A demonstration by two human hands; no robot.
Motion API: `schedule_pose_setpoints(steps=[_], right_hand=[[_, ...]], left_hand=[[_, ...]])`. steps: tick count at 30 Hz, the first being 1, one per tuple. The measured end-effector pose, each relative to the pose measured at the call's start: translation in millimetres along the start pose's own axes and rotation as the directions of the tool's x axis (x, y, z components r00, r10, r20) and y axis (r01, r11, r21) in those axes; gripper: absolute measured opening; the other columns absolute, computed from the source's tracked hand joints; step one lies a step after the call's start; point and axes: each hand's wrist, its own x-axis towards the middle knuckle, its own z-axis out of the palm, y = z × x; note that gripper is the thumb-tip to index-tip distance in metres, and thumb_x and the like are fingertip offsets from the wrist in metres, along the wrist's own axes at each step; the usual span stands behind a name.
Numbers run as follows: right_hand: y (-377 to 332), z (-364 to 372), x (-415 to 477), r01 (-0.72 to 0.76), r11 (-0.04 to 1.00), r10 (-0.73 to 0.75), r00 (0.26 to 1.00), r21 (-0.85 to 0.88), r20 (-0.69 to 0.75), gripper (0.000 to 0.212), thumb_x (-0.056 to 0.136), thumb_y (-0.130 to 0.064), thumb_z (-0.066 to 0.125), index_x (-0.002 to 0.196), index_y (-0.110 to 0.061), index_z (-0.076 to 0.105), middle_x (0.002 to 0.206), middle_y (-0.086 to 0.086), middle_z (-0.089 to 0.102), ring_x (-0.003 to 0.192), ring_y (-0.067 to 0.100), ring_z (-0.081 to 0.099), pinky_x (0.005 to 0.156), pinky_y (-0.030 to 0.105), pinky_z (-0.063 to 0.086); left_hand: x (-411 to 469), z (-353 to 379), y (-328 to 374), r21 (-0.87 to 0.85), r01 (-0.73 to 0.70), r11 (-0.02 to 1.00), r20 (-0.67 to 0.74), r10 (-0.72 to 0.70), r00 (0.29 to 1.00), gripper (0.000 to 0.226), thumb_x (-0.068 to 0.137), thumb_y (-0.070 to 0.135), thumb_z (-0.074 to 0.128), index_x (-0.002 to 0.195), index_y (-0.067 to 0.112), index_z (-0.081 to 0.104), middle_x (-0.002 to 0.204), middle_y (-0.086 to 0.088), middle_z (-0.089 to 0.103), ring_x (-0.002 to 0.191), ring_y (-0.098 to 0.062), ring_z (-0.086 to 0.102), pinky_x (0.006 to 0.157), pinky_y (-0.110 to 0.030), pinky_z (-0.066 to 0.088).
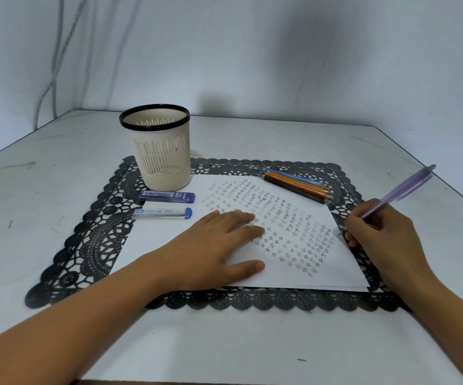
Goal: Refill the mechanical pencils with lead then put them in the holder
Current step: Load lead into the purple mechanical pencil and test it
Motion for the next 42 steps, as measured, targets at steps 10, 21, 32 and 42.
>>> schedule_pose_setpoints(steps=[10,21,32,42], right_hand=[[2.7,0.7,1.1,-0.004,0.999,0.004,1.0,0.032,-0.007,0.012,0.078,-0.007,0.06,0.071,-0.016,0.062,0.06,0.004,0.066,0.063,0.019,0.065,0.074,0.039,0.053],[1.6,0.2,1.2,0.027,1.0,-0.028,0.999,0.007,0.024,0.009,0.079,-0.007,0.059,0.072,-0.012,0.06,0.058,-0.001,0.063,0.051,0.008,0.059,0.06,0.025,0.045],[5.9,-11.1,16.5,-0.227,0.761,0.165,0.974,0.608,0.156,0.021,0.091,-0.002,0.042,0.077,-0.004,0.058,0.057,0.001,0.061,0.054,0.013,0.054,0.045,0.018,0.047],[-55.6,14.9,7.2,0.047,0.971,-0.123,0.941,0.236,0.316,0.014,0.089,-0.005,0.051,0.09,-0.012,0.063,0.086,0.01,0.066,0.077,0.018,0.062,0.067,0.026,0.053]], left_hand=[[0.1,-1.4,1.5,0.01,0.002,1.0,0.005,-0.002,1.0,0.072,0.077,0.074,0.016,0.139,0.038,0.022,0.151,0.011,0.016,0.137,-0.005,0.009,0.112,-0.023,0.008],[-0.7,-3.0,3.1,0.009,0.004,1.0,0.004,-0.004,1.0,0.069,0.079,0.072,0.02,0.139,0.038,0.023,0.151,0.011,0.017,0.137,-0.005,0.009,0.112,-0.022,0.007],[-1.0,-5.1,6.3,0.0,0.008,1.0,0.019,-0.008,1.0,0.058,0.088,0.06,0.033,0.141,0.036,0.023,0.152,0.01,0.014,0.137,-0.004,0.008,0.113,-0.023,0.004],[1.8,-8.6,3.7,-0.346,0.033,0.938,-0.153,-0.091,0.984,0.047,0.09,0.048,0.043,0.134,0.031,0.039,0.141,0.015,0.034,0.125,0.007,0.029,0.103,-0.009,0.021]])
